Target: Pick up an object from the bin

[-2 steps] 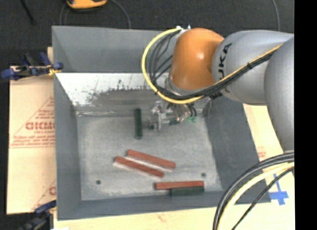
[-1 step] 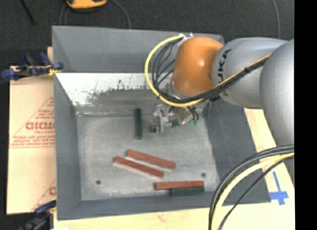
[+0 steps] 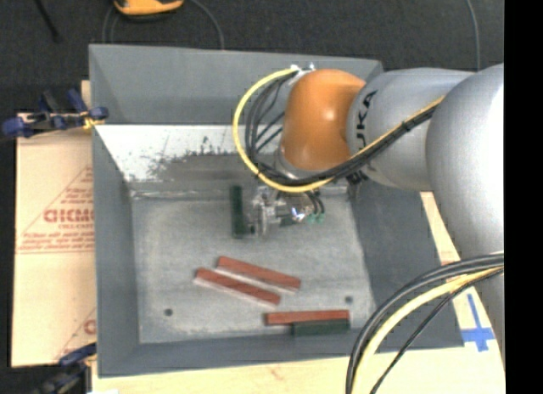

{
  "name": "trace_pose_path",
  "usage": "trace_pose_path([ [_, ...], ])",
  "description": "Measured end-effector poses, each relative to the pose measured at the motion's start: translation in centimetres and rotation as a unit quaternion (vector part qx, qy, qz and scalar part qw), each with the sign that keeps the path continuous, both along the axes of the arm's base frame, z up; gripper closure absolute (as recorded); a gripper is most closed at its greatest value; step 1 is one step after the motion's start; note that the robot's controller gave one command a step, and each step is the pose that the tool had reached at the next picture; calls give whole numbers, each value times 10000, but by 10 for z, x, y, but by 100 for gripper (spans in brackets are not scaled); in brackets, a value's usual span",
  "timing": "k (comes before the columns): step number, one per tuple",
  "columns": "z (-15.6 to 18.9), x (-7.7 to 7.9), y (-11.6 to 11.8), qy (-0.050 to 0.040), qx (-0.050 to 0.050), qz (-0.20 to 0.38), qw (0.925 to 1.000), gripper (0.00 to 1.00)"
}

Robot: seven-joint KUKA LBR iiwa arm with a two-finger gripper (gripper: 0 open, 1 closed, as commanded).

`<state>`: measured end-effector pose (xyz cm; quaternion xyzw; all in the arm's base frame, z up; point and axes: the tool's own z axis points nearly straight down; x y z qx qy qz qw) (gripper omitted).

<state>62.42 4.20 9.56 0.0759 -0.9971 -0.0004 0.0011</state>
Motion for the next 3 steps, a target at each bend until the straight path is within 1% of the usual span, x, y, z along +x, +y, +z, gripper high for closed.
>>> trace_pose_path([
  [1,4,20,-40,-46,6,240,9997,100],
  [2,-3,12,-73,-31,-23,354,9994,100],
  [3,35,13,-44,-17,-6,588,9983,100],
])
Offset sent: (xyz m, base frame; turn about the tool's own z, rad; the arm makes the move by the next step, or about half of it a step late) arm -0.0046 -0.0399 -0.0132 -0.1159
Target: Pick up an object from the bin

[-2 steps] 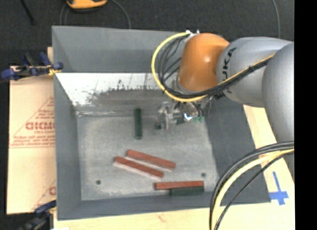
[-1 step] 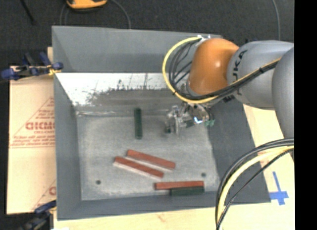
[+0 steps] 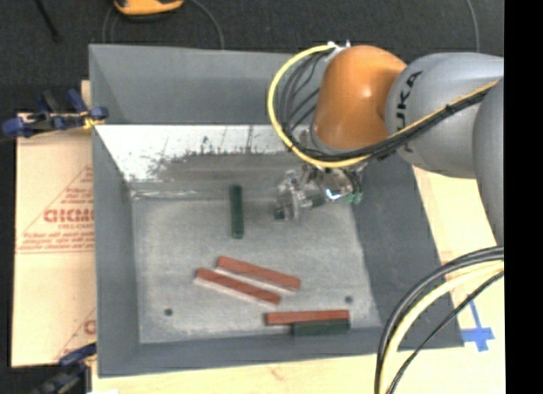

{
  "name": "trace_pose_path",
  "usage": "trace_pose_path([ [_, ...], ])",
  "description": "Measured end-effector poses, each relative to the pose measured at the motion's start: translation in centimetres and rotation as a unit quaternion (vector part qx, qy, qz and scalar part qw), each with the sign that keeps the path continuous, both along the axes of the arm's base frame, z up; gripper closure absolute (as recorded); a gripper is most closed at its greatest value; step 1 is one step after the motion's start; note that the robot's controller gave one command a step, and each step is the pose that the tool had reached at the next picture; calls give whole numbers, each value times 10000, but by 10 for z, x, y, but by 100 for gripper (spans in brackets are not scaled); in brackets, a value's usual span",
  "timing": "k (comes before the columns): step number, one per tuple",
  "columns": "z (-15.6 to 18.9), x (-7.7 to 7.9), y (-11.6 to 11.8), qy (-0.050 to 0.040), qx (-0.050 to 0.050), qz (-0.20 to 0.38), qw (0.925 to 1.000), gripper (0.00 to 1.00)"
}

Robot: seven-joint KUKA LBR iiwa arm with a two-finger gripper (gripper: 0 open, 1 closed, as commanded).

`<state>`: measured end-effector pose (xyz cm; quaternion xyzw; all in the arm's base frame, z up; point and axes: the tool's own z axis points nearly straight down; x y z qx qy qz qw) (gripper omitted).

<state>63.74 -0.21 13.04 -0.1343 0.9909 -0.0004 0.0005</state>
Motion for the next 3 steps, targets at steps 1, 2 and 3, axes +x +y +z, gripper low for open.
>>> trace_pose_path([
  [1,14,-13,-14,-41,11,29,10000,100],
  [2,53,8,-2,-6,-4,213,9998,100],
  [3,102,-9,-14,2,11,236,9997,100],
])
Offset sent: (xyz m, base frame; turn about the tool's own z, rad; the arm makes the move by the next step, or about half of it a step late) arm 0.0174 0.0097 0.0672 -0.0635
